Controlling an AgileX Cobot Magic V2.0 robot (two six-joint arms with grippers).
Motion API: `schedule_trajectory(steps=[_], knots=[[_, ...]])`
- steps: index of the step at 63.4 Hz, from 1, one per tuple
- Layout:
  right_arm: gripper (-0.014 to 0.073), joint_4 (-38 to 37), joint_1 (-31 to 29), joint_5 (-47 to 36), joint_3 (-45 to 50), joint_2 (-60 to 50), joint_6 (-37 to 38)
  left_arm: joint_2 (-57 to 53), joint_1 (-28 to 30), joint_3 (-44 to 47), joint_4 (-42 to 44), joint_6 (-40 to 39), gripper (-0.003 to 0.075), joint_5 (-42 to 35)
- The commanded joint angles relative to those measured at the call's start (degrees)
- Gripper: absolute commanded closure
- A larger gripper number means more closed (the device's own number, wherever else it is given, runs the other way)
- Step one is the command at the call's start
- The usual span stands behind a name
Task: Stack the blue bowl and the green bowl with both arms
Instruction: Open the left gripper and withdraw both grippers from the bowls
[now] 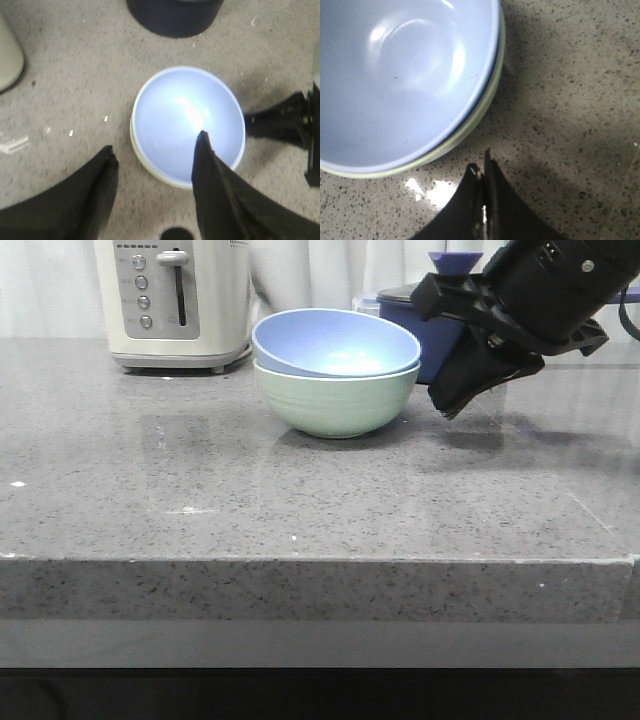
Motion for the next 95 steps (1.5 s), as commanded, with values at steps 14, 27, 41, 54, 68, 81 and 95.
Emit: schedule_trajectory(steps=[14,27,41,54,68,81,95], knots=[[0.0657,1.29,0.0,-2.15,-1.57,-2.15,-0.43,-22.62,6.41,22.37,1.01,-0.68,0.0373,-7.93],[0.0657,1.29,0.0,-1.83,-1.57,-2.15,-0.43,-36.22,11.41,35.24,2.72,-0.68,0.0373,-7.83],[0.0657,0.38,0.0,1.17,-1.61,-2.87,-0.43,-47.9,16.78,43.22,3.15,-0.78,0.0373,-7.13],[0.0648,-5.49,0.0,7.33,-1.61,-8.88,2.78,-54.49,19.67,45.79,3.15,-0.78,0.0373,-4.47],[0.0648,-23.49,0.0,15.28,-0.1,-19.91,19.7,-55.75,19.77,45.79,3.15,-0.78,0.0373,-3.09],[0.0648,-32.8,0.0,16.68,8.11,-35.9,30.57,-55.75,19.77,45.79,3.15,-0.78,0.0373,-3.31],[0.0648,-33.37,0.0,17.04,16.23,-49.9,32.51,-55.75,19.77,45.79,3.15,-0.78,0.0373,-3.4]])
